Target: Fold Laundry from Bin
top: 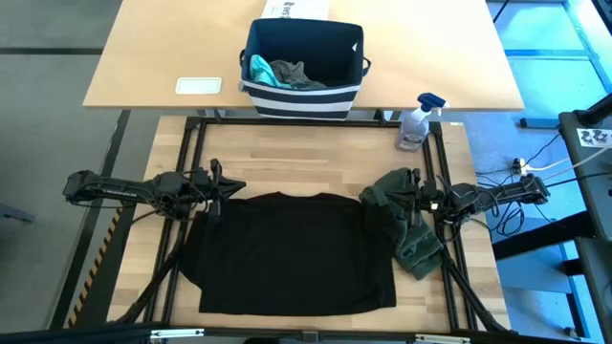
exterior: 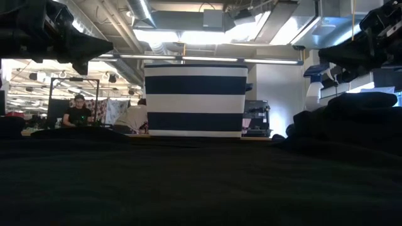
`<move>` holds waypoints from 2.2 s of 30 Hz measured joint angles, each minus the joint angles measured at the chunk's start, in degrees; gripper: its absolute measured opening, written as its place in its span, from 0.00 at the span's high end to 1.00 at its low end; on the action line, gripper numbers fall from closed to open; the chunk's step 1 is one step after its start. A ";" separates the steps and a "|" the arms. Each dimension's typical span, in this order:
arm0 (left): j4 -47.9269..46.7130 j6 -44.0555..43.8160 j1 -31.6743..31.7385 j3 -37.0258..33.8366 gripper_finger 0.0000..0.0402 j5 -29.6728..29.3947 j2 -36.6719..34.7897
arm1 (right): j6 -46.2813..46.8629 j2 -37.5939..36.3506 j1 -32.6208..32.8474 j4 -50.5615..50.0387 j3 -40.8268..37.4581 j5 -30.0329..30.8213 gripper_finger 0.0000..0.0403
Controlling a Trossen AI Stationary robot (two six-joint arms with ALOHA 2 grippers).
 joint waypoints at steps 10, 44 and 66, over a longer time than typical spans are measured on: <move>0.02 7.21 0.02 -0.01 1.00 -1.04 -0.01 | -11.32 -0.02 -0.01 13.19 0.00 0.00 1.00; 0.50 4.21 -0.23 0.01 1.00 -6.81 0.01 | -23.76 23.64 -0.01 15.89 12.17 -3.79 1.00; 1.77 4.30 -0.31 0.01 1.00 0.12 0.01 | -22.21 39.80 -0.01 17.36 19.91 3.43 1.00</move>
